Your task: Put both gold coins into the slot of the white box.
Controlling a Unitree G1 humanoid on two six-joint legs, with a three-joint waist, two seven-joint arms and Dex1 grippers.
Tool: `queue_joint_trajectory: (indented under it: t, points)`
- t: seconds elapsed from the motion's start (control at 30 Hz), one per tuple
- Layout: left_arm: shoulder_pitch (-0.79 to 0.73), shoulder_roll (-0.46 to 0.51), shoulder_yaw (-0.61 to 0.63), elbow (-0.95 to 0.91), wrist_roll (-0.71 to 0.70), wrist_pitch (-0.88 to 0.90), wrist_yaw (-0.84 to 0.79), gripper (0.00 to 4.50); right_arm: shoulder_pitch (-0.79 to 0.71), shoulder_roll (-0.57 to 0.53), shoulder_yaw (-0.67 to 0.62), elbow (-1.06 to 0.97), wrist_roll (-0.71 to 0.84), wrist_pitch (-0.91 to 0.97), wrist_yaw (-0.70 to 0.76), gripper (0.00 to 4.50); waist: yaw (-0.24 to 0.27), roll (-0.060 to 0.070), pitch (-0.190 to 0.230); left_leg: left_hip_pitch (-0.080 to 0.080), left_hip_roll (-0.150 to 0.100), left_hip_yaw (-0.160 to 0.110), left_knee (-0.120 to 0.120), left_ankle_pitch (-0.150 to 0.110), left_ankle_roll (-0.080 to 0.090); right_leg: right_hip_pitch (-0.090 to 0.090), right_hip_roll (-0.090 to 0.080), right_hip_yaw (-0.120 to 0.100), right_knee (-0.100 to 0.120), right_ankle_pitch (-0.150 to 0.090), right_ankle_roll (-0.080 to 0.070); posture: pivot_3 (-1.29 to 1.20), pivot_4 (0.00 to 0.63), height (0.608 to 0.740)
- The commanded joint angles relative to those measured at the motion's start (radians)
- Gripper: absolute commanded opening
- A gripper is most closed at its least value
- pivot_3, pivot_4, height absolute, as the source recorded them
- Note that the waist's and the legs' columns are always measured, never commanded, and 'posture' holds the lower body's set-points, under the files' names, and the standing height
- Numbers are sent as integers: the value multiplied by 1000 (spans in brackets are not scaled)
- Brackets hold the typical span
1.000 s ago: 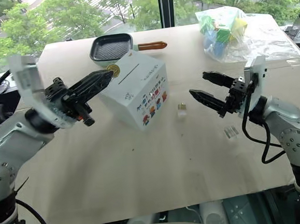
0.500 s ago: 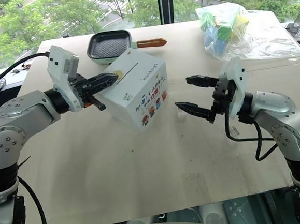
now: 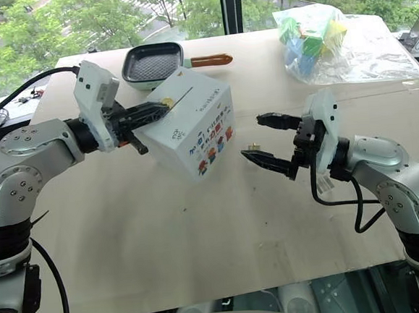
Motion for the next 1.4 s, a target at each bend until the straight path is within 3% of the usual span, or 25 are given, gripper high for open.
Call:
queue_joint_trajectory:
  t: [0.03, 1.4]
  points:
    - [-2, -14, -10, -26, 24, 22, -14, 0, 3, 2, -36, -42, 19, -2, 1, 4350, 0, 0, 0, 0, 0, 0, 0, 0, 0, 0, 0, 0, 0, 0, 0, 0, 150, 721]
    - [-6, -88, -1, -7, 144, 118, -24, 0, -16, 2, -53, -40, 35, 16, -8, 4350, 0, 0, -2, 1, 0, 0, 7, 0, 0, 2, 0, 0, 5, 0, 0, 0, 150, 721]
